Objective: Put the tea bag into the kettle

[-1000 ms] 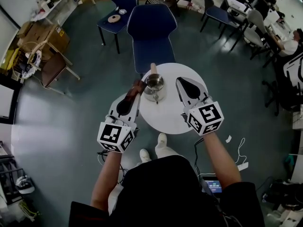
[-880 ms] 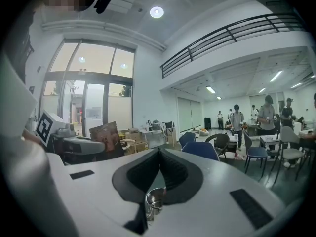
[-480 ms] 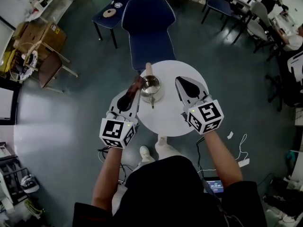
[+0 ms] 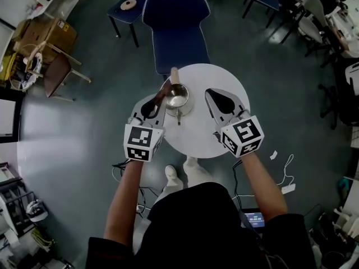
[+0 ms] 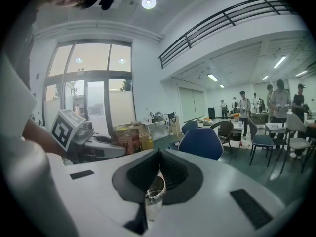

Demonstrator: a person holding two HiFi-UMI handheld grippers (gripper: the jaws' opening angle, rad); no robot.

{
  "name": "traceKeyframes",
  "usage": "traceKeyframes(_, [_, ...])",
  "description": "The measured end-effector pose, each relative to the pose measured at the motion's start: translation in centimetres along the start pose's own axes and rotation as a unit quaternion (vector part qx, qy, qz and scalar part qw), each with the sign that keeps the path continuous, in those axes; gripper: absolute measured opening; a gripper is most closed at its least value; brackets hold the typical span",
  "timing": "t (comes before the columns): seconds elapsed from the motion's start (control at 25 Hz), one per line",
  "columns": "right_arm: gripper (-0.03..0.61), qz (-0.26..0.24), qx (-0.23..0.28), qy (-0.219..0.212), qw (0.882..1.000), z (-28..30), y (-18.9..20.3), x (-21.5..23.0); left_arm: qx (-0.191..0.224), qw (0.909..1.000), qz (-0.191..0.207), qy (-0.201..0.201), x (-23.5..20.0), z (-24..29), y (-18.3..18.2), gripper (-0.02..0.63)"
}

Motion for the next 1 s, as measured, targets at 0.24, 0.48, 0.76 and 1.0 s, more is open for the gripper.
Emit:
traceKeyframes(0.24, [0.018,0.017,-0.007,-0.004,1.000,0.6,1.0,0.3,-0.060,0.9975,0.034,0.013,-0.8,2.1,0.9,0.032])
traceKeyframes(0.48, [0.018,0.016,-0.015,0.000,1.000,0.9,2.6,0.8,-0.131,0.9894,0.061,0.015,-1.1,4.3,2.9,0.032])
traceKeyframes(0.76, [0.018,0.012,-0.029,0.007,0.999,1.1,3.9,1.7,-0.225,0.9646,0.124,0.062,-1.1,7.4,4.2,0.032])
traceKeyframes(1.0, [0.018,0.020,-0.040,0.013,0.999,1.2,4.9,2.0,-0.290,0.9413,0.148,0.089,-1.7,9.1,5.7,0.032])
Point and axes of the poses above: the fingertips, and each gripper's own axes: z forward along the fingers, x to its right, y out of its underside, the point moved 8 cm from there along -z, backward along the fingers, and after that the axes turned 9 degrees about y, right-handed, at the moved point
